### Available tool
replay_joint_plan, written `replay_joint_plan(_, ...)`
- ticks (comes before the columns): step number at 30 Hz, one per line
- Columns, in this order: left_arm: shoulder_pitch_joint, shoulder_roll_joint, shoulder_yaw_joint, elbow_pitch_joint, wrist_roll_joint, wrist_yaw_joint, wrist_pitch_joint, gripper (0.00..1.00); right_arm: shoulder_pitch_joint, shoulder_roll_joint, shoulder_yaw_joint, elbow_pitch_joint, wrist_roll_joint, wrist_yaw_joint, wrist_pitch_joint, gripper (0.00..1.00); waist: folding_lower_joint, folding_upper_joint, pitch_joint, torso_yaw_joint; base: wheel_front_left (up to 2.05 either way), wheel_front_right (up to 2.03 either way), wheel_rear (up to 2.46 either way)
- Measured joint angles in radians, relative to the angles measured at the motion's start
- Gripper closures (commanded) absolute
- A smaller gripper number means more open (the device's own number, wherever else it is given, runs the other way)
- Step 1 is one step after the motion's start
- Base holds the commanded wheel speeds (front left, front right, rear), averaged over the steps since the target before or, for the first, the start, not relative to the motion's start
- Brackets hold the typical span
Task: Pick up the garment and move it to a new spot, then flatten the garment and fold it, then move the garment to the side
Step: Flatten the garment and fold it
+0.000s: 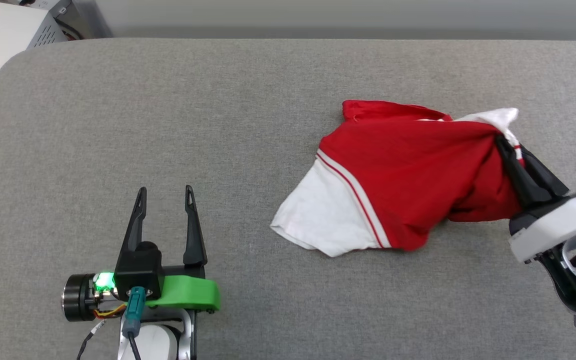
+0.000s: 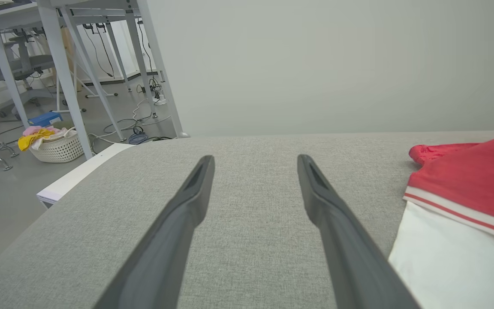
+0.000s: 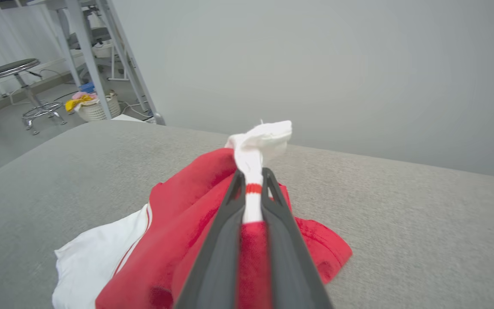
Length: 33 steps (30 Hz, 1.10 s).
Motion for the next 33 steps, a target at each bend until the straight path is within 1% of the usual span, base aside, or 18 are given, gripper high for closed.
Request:
replay_joint_plan(3,0.004,-0.002,-0.003,0.003,0.000,-0.002,0.000,0.00,0.063,0.046,-0.125,0.039,-0.006,0.000,-0.028,1.00,0.0000,0.0000,-0.003,-0.013,0.00,0.00,0.00)
replay_joint_plan(7,0.005,-0.004,-0.007,0.008,0.000,-0.007,0.000,0.00,0.109,0.108,-0.305,0.126,-0.015,0.000,-0.071,1.00,0.0000,0.0000,-0.002,-0.024,0.00,0.00,0.00)
replay_joint_plan(15,0.005,-0.007,-0.015,0.012,0.000,-0.008,0.000,0.00,0.129,0.228,-0.611,0.385,-0.091,0.000,-0.119,1.00,0.0000,0.0000,0.007,-0.033,0.00,0.00,0.00)
replay_joint_plan(18,0.005,-0.008,-0.018,0.014,0.000,-0.013,0.000,0.00,0.127,0.249,-0.716,0.485,-0.149,0.000,-0.132,1.00,0.0000,0.0000,0.011,-0.033,0.00,0.00,0.00)
replay_joint_plan(22,0.005,-0.009,-0.021,0.017,0.000,-0.016,0.000,0.00,0.119,0.273,-0.790,0.585,-0.216,0.000,-0.144,1.00,0.0000,0.0000,0.014,-0.030,0.00,0.00,0.00)
replay_joint_plan(25,0.005,-0.009,-0.020,0.021,0.000,-0.016,0.000,0.00,0.095,0.283,-0.806,0.608,-0.243,0.000,-0.152,1.00,0.0000,0.0000,0.012,-0.033,0.00,0.00,0.00)
replay_joint_plan(27,0.005,-0.009,-0.019,0.025,0.002,-0.016,0.000,0.00,0.093,0.285,-0.805,0.600,-0.268,0.000,-0.154,0.23,0.0000,0.0000,0.007,-0.035,0.00,0.00,0.00)
replay_joint_plan(28,0.005,-0.009,-0.019,0.028,0.003,-0.016,0.000,0.00,0.093,0.285,-0.806,0.586,-0.284,0.000,-0.157,0.00,0.0000,0.0000,0.004,-0.036,0.00,0.00,0.00)
replay_joint_plan(30,0.005,-0.009,-0.019,0.030,0.009,-0.017,0.000,0.00,0.093,0.284,-0.805,0.543,-0.330,0.000,-0.162,0.00,0.0000,0.0000,-0.003,-0.038,0.00,0.00,0.00)
replay_joint_plan(33,0.005,-0.008,-0.018,0.030,0.011,-0.017,0.000,0.00,0.093,0.293,-0.810,0.414,-0.407,0.000,-0.163,0.00,0.0000,0.0000,-0.013,-0.039,0.00,0.00,0.00)
